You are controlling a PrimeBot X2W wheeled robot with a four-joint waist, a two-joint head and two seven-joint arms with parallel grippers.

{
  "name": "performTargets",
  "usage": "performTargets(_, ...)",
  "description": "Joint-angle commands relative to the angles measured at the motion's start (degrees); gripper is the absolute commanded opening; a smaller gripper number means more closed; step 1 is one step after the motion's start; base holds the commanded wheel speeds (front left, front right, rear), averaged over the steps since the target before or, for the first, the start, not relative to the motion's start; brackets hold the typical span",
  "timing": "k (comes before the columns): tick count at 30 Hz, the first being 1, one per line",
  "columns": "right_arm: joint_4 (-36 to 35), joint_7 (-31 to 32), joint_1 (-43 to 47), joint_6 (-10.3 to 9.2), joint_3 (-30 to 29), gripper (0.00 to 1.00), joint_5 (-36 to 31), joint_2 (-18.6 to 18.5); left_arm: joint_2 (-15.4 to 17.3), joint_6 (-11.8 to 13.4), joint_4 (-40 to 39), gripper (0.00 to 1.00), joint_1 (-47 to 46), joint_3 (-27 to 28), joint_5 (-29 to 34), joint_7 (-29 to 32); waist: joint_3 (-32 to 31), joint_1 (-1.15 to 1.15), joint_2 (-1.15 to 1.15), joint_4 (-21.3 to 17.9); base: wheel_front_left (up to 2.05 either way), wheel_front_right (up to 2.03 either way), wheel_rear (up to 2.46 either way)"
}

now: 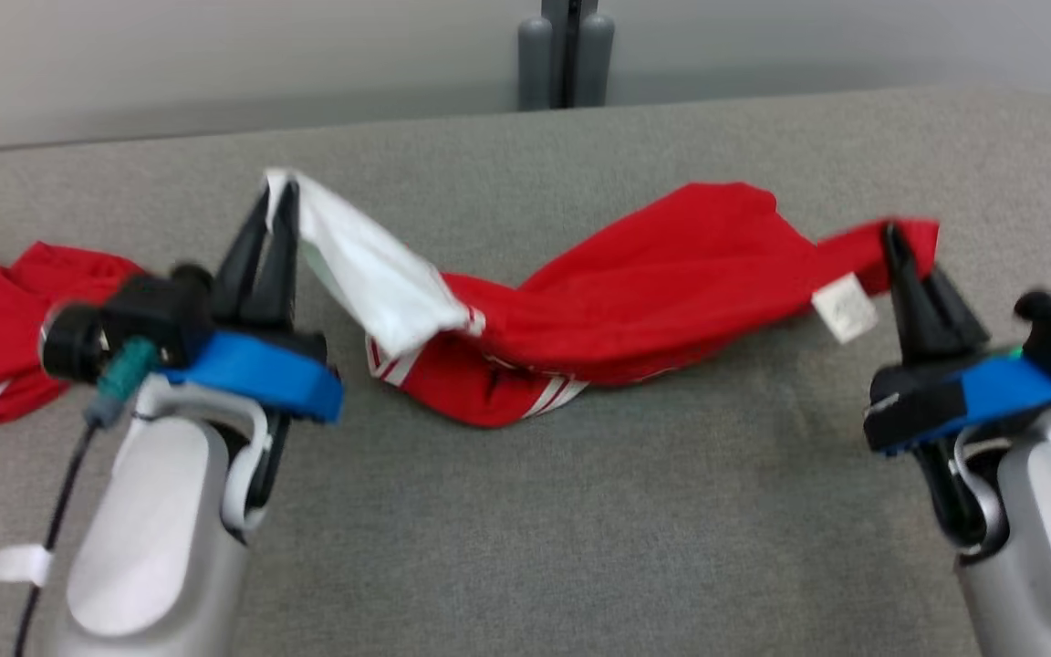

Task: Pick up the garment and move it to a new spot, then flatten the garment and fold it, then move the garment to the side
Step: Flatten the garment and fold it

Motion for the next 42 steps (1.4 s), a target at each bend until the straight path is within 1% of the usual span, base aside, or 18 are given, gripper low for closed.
performTargets(1, -0.31, 0.51, -4.32, 0.03, 0.13, 0.0, 0.52, -0.86, 0.91, -0.33, -0.6, 0.0, -4.56, -0.05, 0.38, 0.85, 2.34, 0.0, 0.0, 0.48, 0.0, 0.0, 0.0)
performTargets(4, 0.49, 1.78, -13.18, 0.03, 0.21, 0.0, 0.98, -1.67, 2.51, -0.71, -0.67, 0.0, -13.89, 0.16, 0.29, 2.93, 6.8, 0.0, 0.0, 0.04, 0.0, 0.0, 0.0)
performTargets(7, 3.17, 2.71, -23.05, 0.03, 0.71, 0.0, 1.45, -2.45, 3.9, -0.78, 1.22, 0.0, -23.8, 0.71, -0.04, 4.4, 11.12, 0.0, 0.0, -0.67, 0.0, 0.0, 0.0)
performTargets(13, 10.97, 3.37, -42.93, 0.03, 1.29, 0.0, 3.01, -3.68, 6.13, -1.11, 6.59, 0.0, -43.96, 0.04, 0.49, 6.36, 18.9, 0.0, 0.0, -1.59, 0.0, 0.0, 0.0)
performTargets(15, 13.98, 3.35, -48.91, 0.03, 1.41, 0.0, 3.72, -4.08, 6.35, -1.2, 8.64, 0.0, -50.35, -0.38, 0.77, 6.24, 20.78, 0.0, 0.0, -1.71, 0.0, 0.0, 0.0)
performTargets(20, 20.61, 2.85, -62.12, 0.03, 1.71, 0.0, 5.8, -4.87, 6.41, -1.36, 14.2, 0.0, -64.41, -2.47, 1.06, 5.17, 23.73, 0.0, 0.0, -2.05, 0.0, 0.0, 0.0)
performTargets(26, 28.13, 1.95, -73.37, 0.03, 3.73, 0.0, 8.06, -6.06, 6.38, -1.39, 21.26, 0.0, -75.73, -6.19, 1.48, 2.98, 24.99, 0.0, 0.0, -2.36, 0.0, 0.0, 0.0)
performTargets(31, 34.0, -0.33, -77.85, 0.03, 5.97, 0.0, 8.9, -6.81, 5.85, -1.23, 25.61, 0.0, -80.61, -8.98, 0.07, -0.18, 24.98, 0.0, 0.0, -1.88, 0.0, 0.0, 0.0)
performTargets(34, 36.46, -1.35, -78.09, 0.03, 7.39, 0.0, 10.22, -6.76, 5.49, -1.24, 27.29, 0.0, -80.95, -10.23, -0.83, -1.21, 24.67, 0.0, 0.0, -1.76, 0.0, 0.0, 0.0)
performTargets(39, 38.12, -3.53, -73.51, 0.03, 10.15, 0.0, 13.39, -6.23, 6.37, -1.24, 27.64, 0.0, -76.0, -10.94, -2.23, -2.65, 24.41, 0.0, 0.0, -1.66, 0.0, 0.0, 0.0)
performTargets(42, 37.68, -4.8, -69.43, 0.03, 12.06, 0.0, 15.64, -5.9, 6.75, -0.25, 25.67, 0.0, -70.42, -10.62, -3.09, -3.78, 23.89, 0.0, 0.0, -1.57, 0.0, 0.0, 0.0)
